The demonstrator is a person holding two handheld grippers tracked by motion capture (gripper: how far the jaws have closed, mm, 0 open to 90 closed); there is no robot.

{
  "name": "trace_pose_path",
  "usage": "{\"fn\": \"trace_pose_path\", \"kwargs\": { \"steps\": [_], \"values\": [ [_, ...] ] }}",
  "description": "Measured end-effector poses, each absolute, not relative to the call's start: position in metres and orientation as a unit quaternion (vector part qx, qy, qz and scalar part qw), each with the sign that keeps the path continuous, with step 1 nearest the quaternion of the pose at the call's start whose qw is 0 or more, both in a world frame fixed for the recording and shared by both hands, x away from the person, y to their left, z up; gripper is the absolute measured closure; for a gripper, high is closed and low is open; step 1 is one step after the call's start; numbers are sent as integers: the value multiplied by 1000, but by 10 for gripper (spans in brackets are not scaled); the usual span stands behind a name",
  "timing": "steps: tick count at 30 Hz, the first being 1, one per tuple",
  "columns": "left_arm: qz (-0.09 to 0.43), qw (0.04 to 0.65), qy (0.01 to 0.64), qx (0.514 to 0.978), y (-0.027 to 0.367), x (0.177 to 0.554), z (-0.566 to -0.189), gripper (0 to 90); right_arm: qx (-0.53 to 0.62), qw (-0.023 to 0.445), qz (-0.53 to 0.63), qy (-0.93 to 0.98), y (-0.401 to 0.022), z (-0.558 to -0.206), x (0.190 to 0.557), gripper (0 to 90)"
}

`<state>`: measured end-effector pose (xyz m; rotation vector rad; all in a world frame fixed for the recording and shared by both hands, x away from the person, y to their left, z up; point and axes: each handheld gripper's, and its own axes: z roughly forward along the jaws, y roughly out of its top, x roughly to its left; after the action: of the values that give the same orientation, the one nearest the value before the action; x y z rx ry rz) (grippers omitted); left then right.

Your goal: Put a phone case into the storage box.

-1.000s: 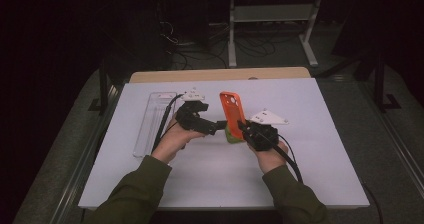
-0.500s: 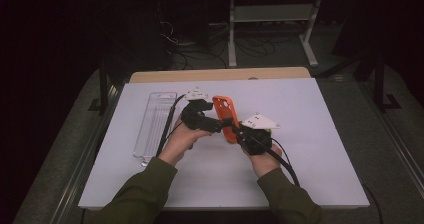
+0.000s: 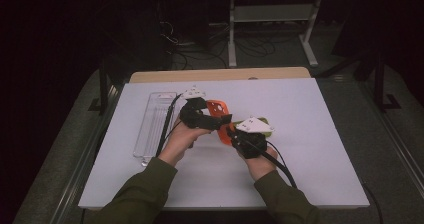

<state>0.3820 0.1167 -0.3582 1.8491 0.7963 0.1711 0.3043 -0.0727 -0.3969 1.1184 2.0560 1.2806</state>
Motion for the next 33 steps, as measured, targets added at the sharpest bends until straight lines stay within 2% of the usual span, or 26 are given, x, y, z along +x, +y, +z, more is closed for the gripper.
{"fn": "trace_pose_path", "kwargs": {
  "steps": [27, 33],
  "values": [
    [67, 544, 338, 765, 114, 379, -358, 3, 401, 228, 455, 762, -67, -402, 303, 811],
    [68, 553, 343, 756, 116, 379, -358, 69, 402, 230, 454, 761, -66, -403, 303, 811]
  ]
}}
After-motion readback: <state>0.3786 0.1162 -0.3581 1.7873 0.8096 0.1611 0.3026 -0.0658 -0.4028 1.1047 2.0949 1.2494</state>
